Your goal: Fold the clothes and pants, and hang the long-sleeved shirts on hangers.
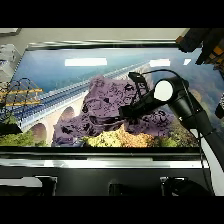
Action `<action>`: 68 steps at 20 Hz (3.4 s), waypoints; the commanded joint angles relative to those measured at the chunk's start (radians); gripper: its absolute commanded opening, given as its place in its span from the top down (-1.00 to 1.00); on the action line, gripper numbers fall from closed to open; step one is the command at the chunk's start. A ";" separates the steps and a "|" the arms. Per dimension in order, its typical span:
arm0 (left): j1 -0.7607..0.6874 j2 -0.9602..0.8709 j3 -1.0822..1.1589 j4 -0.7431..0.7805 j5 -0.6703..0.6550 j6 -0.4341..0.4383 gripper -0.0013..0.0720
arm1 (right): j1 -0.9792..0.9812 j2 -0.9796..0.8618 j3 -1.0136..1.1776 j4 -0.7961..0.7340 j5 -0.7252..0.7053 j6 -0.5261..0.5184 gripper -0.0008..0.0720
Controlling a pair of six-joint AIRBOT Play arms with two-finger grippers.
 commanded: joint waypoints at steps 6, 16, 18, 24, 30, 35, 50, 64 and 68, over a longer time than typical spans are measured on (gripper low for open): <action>0.001 -0.008 -0.002 0.001 0.002 0.001 0.27 | 0.000 0.000 0.001 0.000 0.000 0.000 0.86; 0.001 0.047 0.026 0.000 -0.017 0.026 0.90 | -0.002 0.000 0.004 -0.023 0.000 0.000 0.86; 0.001 0.081 0.059 -0.007 -0.019 0.022 0.91 | -0.002 0.002 0.017 -0.068 -0.001 0.021 0.86; 0.005 0.233 0.140 -0.136 -0.021 0.003 0.91 | -0.003 0.001 0.085 -0.228 -0.039 0.111 0.86; -0.154 0.441 0.144 -0.274 -0.060 -0.057 0.91 | -0.003 -0.055 0.085 -0.253 -0.097 0.124 0.86; -0.560 0.590 0.143 -0.253 -0.243 -0.057 0.91 | -0.003 -0.063 0.108 -0.258 -0.067 0.118 0.86; -1.173 0.971 -0.337 0.047 -0.418 -0.143 0.91 | -0.002 -0.005 0.149 -0.439 0.093 0.029 0.86; -1.259 0.913 -0.351 0.048 -0.314 -0.101 0.91 | -0.002 0.012 0.150 -0.442 0.031 0.006 0.86; -1.259 0.876 -0.351 0.047 -0.290 -0.101 0.91 | -0.002 0.037 0.150 -0.431 0.031 -0.012 0.86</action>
